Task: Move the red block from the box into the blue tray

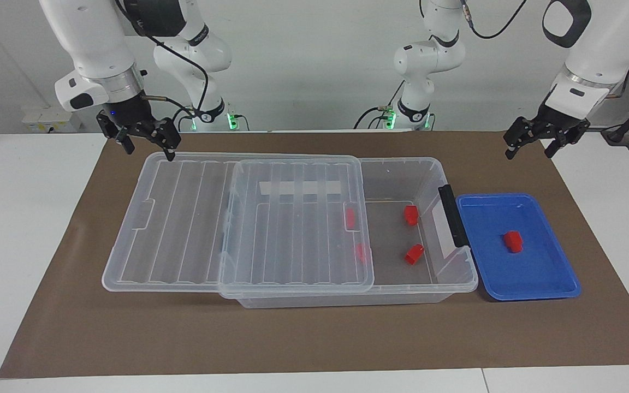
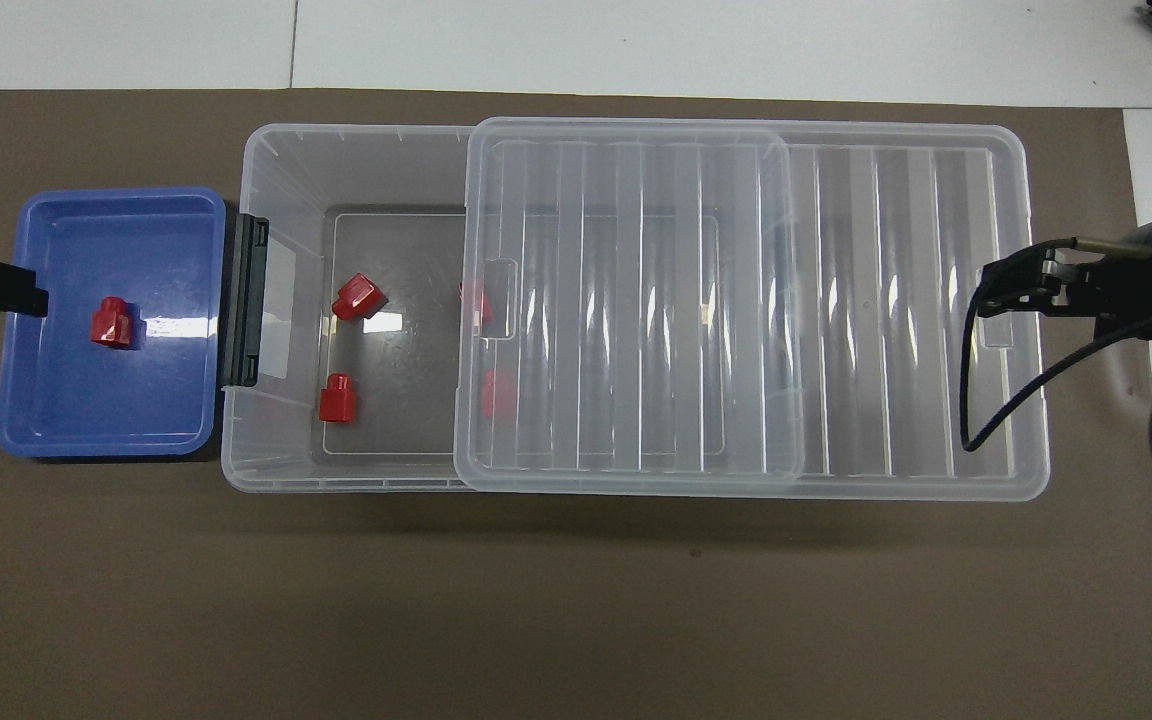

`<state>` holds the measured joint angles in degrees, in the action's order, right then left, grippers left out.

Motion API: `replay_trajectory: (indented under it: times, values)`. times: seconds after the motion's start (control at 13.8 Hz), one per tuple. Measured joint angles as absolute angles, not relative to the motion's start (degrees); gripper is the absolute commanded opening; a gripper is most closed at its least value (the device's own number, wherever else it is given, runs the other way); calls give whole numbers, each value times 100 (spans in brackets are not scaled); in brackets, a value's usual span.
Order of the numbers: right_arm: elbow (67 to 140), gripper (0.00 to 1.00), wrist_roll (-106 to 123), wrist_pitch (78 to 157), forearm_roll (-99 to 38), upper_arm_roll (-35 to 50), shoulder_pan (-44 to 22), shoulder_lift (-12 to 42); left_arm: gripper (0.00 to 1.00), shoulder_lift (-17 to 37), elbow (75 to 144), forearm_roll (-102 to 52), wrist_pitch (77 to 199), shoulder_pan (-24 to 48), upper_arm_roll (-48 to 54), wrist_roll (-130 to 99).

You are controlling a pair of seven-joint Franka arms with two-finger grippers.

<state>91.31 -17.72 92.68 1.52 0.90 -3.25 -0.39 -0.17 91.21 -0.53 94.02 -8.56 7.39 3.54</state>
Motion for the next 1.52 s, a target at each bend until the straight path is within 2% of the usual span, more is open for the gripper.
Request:
replay_trajectory:
  times: [0.94, 1.01, 1.23, 1.52]
  values:
    - [9131, 100, -1772, 9268, 152, 88, -323, -39, 100, -505, 9277, -54, 9398, -474, 728, -14]
    - [9132, 93, -1772, 9268, 152, 87, -321, -39, 100, -516, 9320, -54, 9398, -473, 723, -20]
    - [9140, 3, -1772, 9376, 153, 77, -233, -40, 100, -517, 9365, -54, 9400, -475, 675, -21]
    - [9457, 0, -1772, 10299, 152, 51, 306, -34, 100, -517, 9384, -54, 9395, -475, 665, -21]
